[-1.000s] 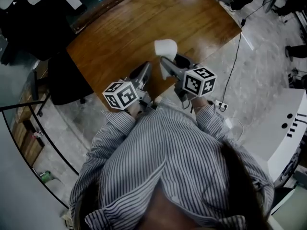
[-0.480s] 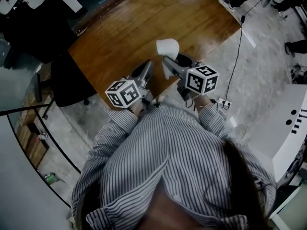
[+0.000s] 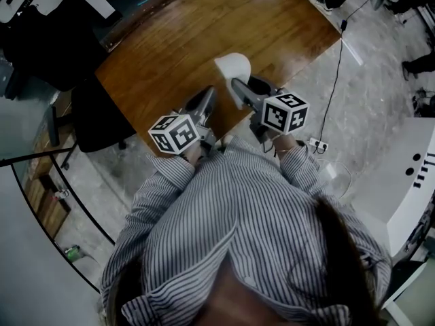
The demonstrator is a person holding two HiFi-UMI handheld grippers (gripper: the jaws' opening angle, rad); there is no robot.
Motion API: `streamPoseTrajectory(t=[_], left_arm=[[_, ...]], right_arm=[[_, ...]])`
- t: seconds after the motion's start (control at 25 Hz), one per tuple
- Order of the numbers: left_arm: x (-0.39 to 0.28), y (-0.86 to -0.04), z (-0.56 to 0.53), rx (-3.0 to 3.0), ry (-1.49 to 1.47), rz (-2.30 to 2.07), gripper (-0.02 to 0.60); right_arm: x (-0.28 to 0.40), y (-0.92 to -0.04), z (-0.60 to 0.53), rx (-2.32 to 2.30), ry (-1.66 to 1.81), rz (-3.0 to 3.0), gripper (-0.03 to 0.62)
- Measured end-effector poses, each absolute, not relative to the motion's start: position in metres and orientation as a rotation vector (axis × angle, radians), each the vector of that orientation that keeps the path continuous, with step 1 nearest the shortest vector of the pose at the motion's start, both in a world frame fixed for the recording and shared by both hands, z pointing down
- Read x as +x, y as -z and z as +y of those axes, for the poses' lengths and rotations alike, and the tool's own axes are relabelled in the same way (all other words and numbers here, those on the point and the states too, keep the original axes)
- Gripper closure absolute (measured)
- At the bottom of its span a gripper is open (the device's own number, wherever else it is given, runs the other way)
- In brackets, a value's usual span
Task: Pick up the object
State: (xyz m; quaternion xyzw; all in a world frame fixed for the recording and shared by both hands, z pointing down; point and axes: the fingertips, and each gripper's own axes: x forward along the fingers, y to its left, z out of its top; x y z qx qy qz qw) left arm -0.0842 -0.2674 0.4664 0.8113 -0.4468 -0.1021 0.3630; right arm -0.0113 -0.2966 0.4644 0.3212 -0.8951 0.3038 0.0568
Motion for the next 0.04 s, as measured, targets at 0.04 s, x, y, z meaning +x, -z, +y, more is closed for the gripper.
streamPoseTrajectory(t=[0.04], left_arm=[[-0.0837,-0.4668,-0.2671,2.088,0.262,-1.149,0.581]], right_arm=[[-0.0106,-0.464,-0.2968,0.976,-0.924,-2.717,0.444]])
